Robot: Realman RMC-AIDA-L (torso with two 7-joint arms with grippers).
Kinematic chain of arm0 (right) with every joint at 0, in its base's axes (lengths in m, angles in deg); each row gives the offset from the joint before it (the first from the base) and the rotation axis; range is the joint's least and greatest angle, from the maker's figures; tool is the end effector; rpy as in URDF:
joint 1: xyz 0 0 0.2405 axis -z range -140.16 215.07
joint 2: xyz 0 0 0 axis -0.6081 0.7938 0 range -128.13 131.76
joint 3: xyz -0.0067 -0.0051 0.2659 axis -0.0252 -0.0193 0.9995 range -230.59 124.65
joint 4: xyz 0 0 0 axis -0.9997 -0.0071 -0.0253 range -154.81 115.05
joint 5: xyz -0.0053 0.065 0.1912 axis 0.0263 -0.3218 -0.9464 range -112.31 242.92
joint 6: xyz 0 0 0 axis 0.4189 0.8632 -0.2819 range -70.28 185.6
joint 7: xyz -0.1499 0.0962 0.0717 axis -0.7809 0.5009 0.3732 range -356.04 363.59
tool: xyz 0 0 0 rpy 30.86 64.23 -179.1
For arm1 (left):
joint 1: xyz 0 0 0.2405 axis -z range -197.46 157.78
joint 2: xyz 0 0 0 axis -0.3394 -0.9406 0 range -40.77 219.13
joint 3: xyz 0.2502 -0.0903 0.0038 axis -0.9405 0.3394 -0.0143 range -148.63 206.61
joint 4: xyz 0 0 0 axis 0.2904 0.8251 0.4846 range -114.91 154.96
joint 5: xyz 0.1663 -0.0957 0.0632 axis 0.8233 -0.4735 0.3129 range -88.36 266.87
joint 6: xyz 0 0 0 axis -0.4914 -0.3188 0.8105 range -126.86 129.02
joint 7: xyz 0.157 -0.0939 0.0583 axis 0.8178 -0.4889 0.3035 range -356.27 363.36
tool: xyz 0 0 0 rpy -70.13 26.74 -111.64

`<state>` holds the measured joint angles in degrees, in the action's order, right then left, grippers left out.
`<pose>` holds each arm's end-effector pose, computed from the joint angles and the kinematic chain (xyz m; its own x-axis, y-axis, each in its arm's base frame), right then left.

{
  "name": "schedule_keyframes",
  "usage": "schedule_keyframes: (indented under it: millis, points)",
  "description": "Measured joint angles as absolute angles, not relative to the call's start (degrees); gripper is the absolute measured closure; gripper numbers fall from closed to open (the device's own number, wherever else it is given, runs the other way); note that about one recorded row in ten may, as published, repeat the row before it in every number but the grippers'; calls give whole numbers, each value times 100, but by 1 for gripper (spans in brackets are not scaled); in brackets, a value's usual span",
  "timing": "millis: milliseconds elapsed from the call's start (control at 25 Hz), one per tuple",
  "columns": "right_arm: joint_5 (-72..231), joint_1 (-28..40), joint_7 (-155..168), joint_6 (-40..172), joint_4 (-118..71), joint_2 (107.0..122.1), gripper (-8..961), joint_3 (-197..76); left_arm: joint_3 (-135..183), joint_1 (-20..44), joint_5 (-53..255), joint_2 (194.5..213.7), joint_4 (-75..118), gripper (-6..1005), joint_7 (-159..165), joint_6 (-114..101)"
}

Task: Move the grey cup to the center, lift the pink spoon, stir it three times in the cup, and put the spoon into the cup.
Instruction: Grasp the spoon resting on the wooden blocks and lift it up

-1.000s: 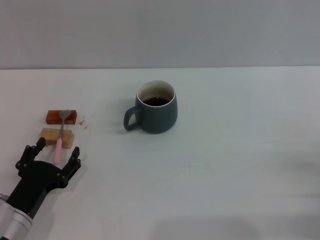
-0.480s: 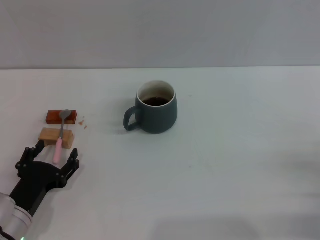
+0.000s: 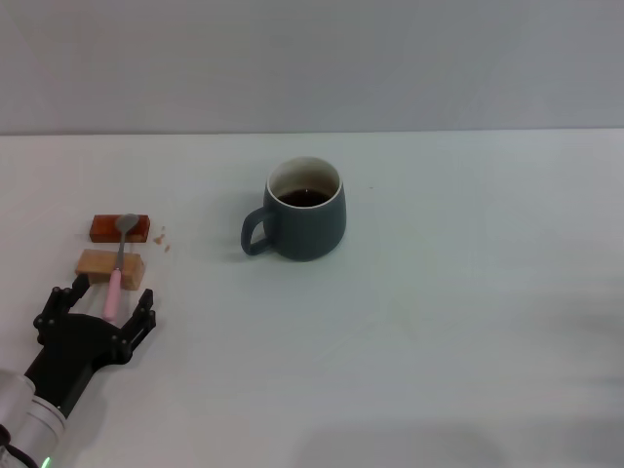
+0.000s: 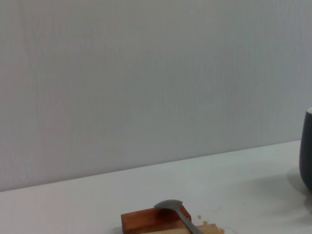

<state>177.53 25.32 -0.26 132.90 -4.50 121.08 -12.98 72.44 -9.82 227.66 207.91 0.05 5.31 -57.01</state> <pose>0.3752 0.3036 0.0080 0.7490 0.0634 -0.6595 -0.6609 0.1419 -0.7369 -0.3605 0.2958 -0.0781 0.7926 0.1719 0.5850 0.6097 -0.2329 -0.7576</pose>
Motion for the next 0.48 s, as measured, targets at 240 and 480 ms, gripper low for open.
schedule_keyframes:
  millis: [240, 480]
  points:
    - [17753, 2533, -26, 13290, -460, 12108, 954, -1298, 7269, -1001, 22766, 20792, -6, 152, 520, -5700]
    - [17753, 2532, -27, 13289, -459, 12109, 954, -1298, 7286, -1006, 22767, 20790, 3, 195, 440, -5701]
